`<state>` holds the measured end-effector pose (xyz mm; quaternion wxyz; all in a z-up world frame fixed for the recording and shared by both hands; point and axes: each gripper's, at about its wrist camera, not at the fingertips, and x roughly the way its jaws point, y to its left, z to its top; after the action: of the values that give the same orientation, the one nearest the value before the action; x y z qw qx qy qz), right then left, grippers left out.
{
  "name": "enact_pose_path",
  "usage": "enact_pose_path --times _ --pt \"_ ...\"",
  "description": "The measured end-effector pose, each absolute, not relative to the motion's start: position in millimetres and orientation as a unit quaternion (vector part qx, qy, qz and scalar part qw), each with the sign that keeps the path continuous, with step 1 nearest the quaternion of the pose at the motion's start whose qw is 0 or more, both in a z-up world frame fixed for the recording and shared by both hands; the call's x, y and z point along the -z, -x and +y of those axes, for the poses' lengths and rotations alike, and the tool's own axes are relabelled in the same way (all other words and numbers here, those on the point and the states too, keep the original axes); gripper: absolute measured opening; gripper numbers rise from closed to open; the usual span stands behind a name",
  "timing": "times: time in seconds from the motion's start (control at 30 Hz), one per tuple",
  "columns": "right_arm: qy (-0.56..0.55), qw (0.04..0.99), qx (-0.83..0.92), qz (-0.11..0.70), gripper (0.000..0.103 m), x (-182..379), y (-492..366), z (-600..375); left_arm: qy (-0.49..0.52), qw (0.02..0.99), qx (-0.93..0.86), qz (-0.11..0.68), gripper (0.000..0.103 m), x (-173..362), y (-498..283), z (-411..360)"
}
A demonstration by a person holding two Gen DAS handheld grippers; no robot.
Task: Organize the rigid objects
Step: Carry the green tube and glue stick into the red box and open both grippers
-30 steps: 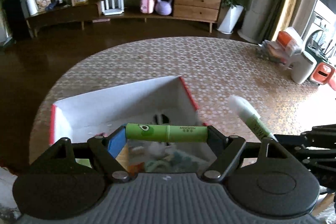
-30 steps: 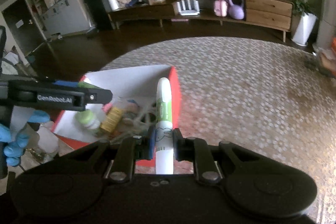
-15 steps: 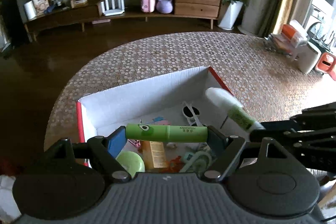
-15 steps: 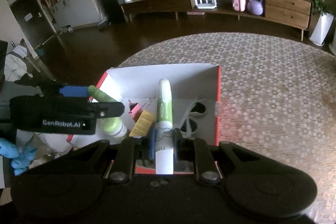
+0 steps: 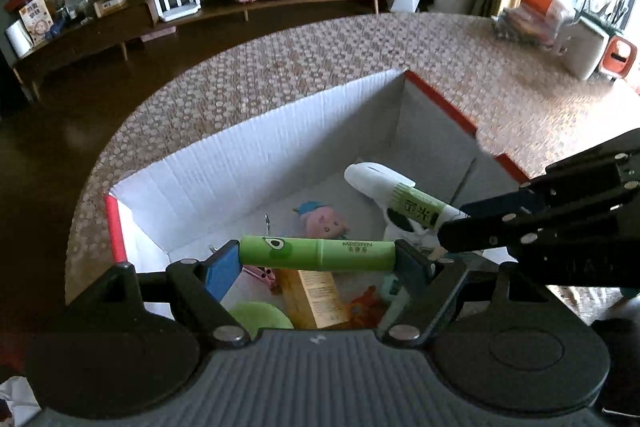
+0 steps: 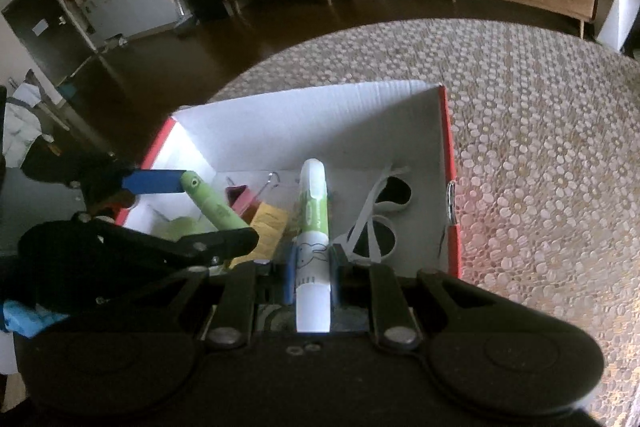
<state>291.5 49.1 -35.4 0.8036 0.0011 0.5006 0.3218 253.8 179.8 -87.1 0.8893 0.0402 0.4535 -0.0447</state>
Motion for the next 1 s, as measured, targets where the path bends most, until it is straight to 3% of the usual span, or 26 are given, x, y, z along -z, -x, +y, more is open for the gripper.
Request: enact_pose_path --times 0.6,1.0 --pt "0.039 0.797 -0.325 0.507 0.017 60 -292 53 -0.059 0.861 0.023 0.504 0.081 120 -292 179" --pt "0.026 0.793 -0.326 0.514 0.027 51 -292 52 -0.018 0.851 -0.006 0.525 0.081 125 -294 188"
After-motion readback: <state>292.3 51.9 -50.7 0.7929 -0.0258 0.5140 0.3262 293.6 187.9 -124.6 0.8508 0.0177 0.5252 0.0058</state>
